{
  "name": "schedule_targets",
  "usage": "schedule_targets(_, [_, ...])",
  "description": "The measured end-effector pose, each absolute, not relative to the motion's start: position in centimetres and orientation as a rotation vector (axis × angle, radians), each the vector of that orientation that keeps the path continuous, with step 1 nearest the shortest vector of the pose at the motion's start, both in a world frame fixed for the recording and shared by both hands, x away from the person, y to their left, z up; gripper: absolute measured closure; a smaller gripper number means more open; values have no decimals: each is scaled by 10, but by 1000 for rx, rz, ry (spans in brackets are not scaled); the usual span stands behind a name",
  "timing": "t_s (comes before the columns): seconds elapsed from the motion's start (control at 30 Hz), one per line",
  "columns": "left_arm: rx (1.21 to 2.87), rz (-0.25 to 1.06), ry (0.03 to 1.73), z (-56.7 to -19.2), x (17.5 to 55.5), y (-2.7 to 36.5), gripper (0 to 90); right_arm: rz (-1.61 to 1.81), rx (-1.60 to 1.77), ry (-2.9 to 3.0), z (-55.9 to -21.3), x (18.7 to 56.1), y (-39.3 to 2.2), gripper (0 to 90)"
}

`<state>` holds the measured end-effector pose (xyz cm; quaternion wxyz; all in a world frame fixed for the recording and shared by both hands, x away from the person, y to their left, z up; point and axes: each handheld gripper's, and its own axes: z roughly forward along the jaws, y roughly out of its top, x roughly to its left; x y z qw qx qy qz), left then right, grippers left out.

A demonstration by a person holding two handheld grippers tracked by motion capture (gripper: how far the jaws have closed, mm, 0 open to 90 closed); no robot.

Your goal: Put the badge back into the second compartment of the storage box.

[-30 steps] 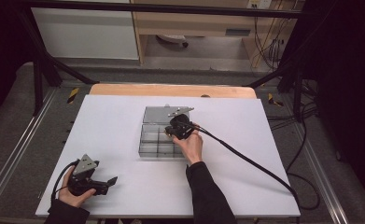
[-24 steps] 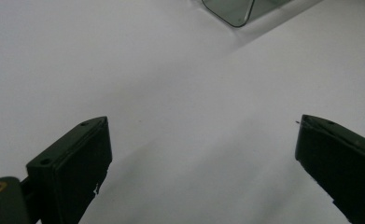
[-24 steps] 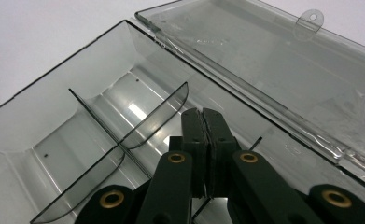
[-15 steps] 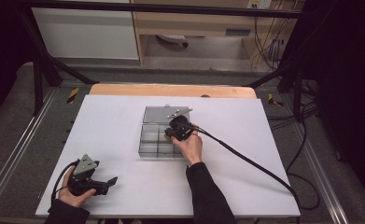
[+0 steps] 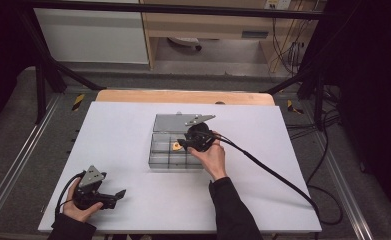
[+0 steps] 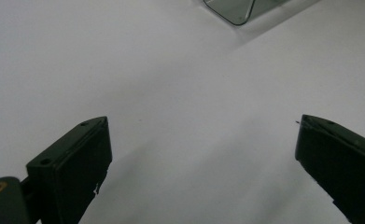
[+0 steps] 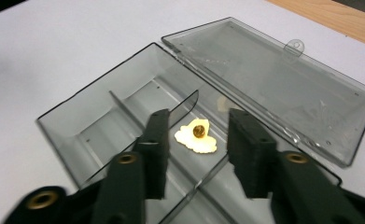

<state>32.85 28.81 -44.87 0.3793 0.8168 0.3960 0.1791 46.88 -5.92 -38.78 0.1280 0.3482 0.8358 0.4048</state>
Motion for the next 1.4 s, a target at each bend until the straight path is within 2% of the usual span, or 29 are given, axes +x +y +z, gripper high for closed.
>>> schedule_targets(0.33, [2096,458,1014,-450,329,287,34,1214,989,2405,-377,439,-105,234])
schedule_targets(0.4, [2095,458,1016,-450,329,287,34,1237,997,2411,-377,433,-116,214])
schedule_targets(0.57, [2096,461,1020,-450,329,287,32,1245,1013,2379,-382,417,-144,79])
schedule_targets(0.83, [2114,462,1018,-451,329,286,28,1196,1074,2377,-400,393,-188,5])
schedule_targets(1.4, [2141,462,1016,-453,330,283,18,1151,1137,2403,-448,352,-256,5])
